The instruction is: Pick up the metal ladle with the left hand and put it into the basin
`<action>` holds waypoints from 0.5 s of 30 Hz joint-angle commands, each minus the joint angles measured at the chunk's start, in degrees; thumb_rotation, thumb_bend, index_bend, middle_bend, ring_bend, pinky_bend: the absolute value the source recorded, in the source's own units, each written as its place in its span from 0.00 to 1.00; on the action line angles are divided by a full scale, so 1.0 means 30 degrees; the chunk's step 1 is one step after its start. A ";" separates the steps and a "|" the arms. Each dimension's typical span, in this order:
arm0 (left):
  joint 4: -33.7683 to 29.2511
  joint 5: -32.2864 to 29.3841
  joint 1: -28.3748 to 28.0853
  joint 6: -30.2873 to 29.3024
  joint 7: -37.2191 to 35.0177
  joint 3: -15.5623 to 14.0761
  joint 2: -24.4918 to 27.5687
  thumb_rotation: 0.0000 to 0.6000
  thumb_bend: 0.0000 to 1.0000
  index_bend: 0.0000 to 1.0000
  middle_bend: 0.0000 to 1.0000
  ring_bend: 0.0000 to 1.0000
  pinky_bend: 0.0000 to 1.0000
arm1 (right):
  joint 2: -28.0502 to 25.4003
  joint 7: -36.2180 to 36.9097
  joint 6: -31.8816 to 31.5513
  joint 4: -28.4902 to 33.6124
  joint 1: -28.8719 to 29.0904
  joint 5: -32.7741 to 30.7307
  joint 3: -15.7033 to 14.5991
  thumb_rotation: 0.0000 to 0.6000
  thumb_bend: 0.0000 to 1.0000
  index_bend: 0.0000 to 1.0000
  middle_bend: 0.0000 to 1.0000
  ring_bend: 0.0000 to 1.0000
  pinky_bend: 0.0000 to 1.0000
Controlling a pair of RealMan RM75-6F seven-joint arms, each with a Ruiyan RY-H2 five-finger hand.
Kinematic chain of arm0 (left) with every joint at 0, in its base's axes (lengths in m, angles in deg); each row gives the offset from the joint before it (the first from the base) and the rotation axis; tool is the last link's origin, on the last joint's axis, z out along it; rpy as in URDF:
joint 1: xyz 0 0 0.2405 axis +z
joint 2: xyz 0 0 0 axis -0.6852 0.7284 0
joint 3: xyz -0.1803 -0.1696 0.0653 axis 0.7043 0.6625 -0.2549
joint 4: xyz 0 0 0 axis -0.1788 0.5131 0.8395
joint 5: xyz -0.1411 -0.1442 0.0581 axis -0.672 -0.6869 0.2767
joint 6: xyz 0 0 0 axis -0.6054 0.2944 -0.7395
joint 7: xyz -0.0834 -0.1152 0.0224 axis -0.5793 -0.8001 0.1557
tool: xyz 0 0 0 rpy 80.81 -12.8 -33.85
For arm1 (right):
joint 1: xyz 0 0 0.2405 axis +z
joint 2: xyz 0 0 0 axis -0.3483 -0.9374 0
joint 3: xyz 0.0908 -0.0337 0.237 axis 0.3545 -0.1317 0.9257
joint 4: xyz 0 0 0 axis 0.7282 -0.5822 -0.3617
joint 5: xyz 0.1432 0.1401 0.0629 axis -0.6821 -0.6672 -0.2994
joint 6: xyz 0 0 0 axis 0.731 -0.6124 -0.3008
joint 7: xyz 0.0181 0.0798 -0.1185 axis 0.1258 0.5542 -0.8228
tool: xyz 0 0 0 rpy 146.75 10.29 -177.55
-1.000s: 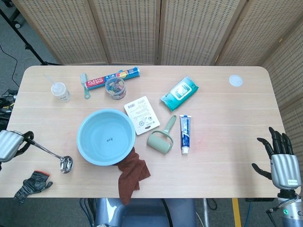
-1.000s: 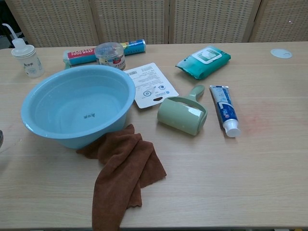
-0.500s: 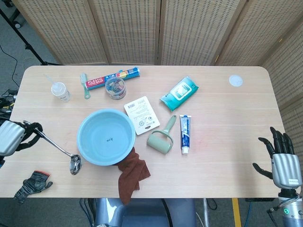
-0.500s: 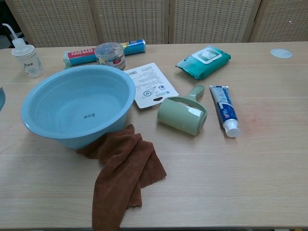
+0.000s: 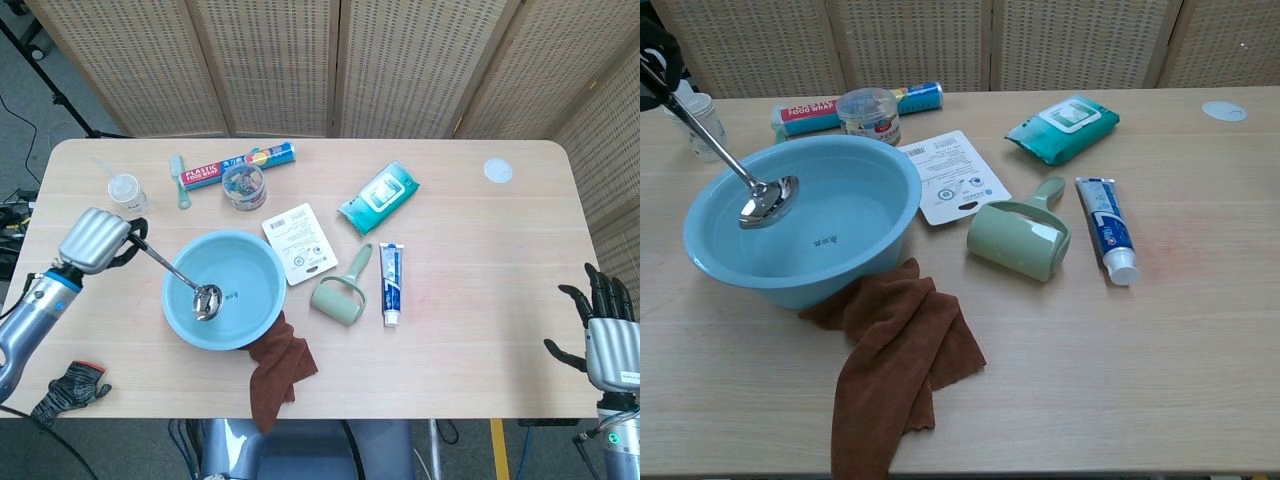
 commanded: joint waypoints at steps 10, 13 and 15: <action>-0.0320 -0.2325 -0.2212 0.3342 0.3426 0.1261 -0.1800 1.00 0.56 0.84 1.00 0.93 0.92 | -0.0196 0.0271 0.0292 -0.0013 -0.0025 -0.0625 0.0208 1.00 0.00 0.22 0.00 0.00 0.00; -0.0664 -0.2688 -0.2450 0.3651 0.4591 0.1335 -0.1964 1.00 0.56 0.84 1.00 0.93 0.92 | -0.0270 0.0378 0.0276 0.0030 -0.0037 -0.0701 0.0276 1.00 0.00 0.22 0.00 0.00 0.00; -0.0796 -0.2784 -0.2528 0.3759 0.5085 0.1311 -0.2006 1.00 0.56 0.84 1.00 0.93 0.92 | -0.0297 0.0414 0.0287 0.0050 -0.0041 -0.0742 0.0297 1.00 0.00 0.22 0.00 0.00 0.00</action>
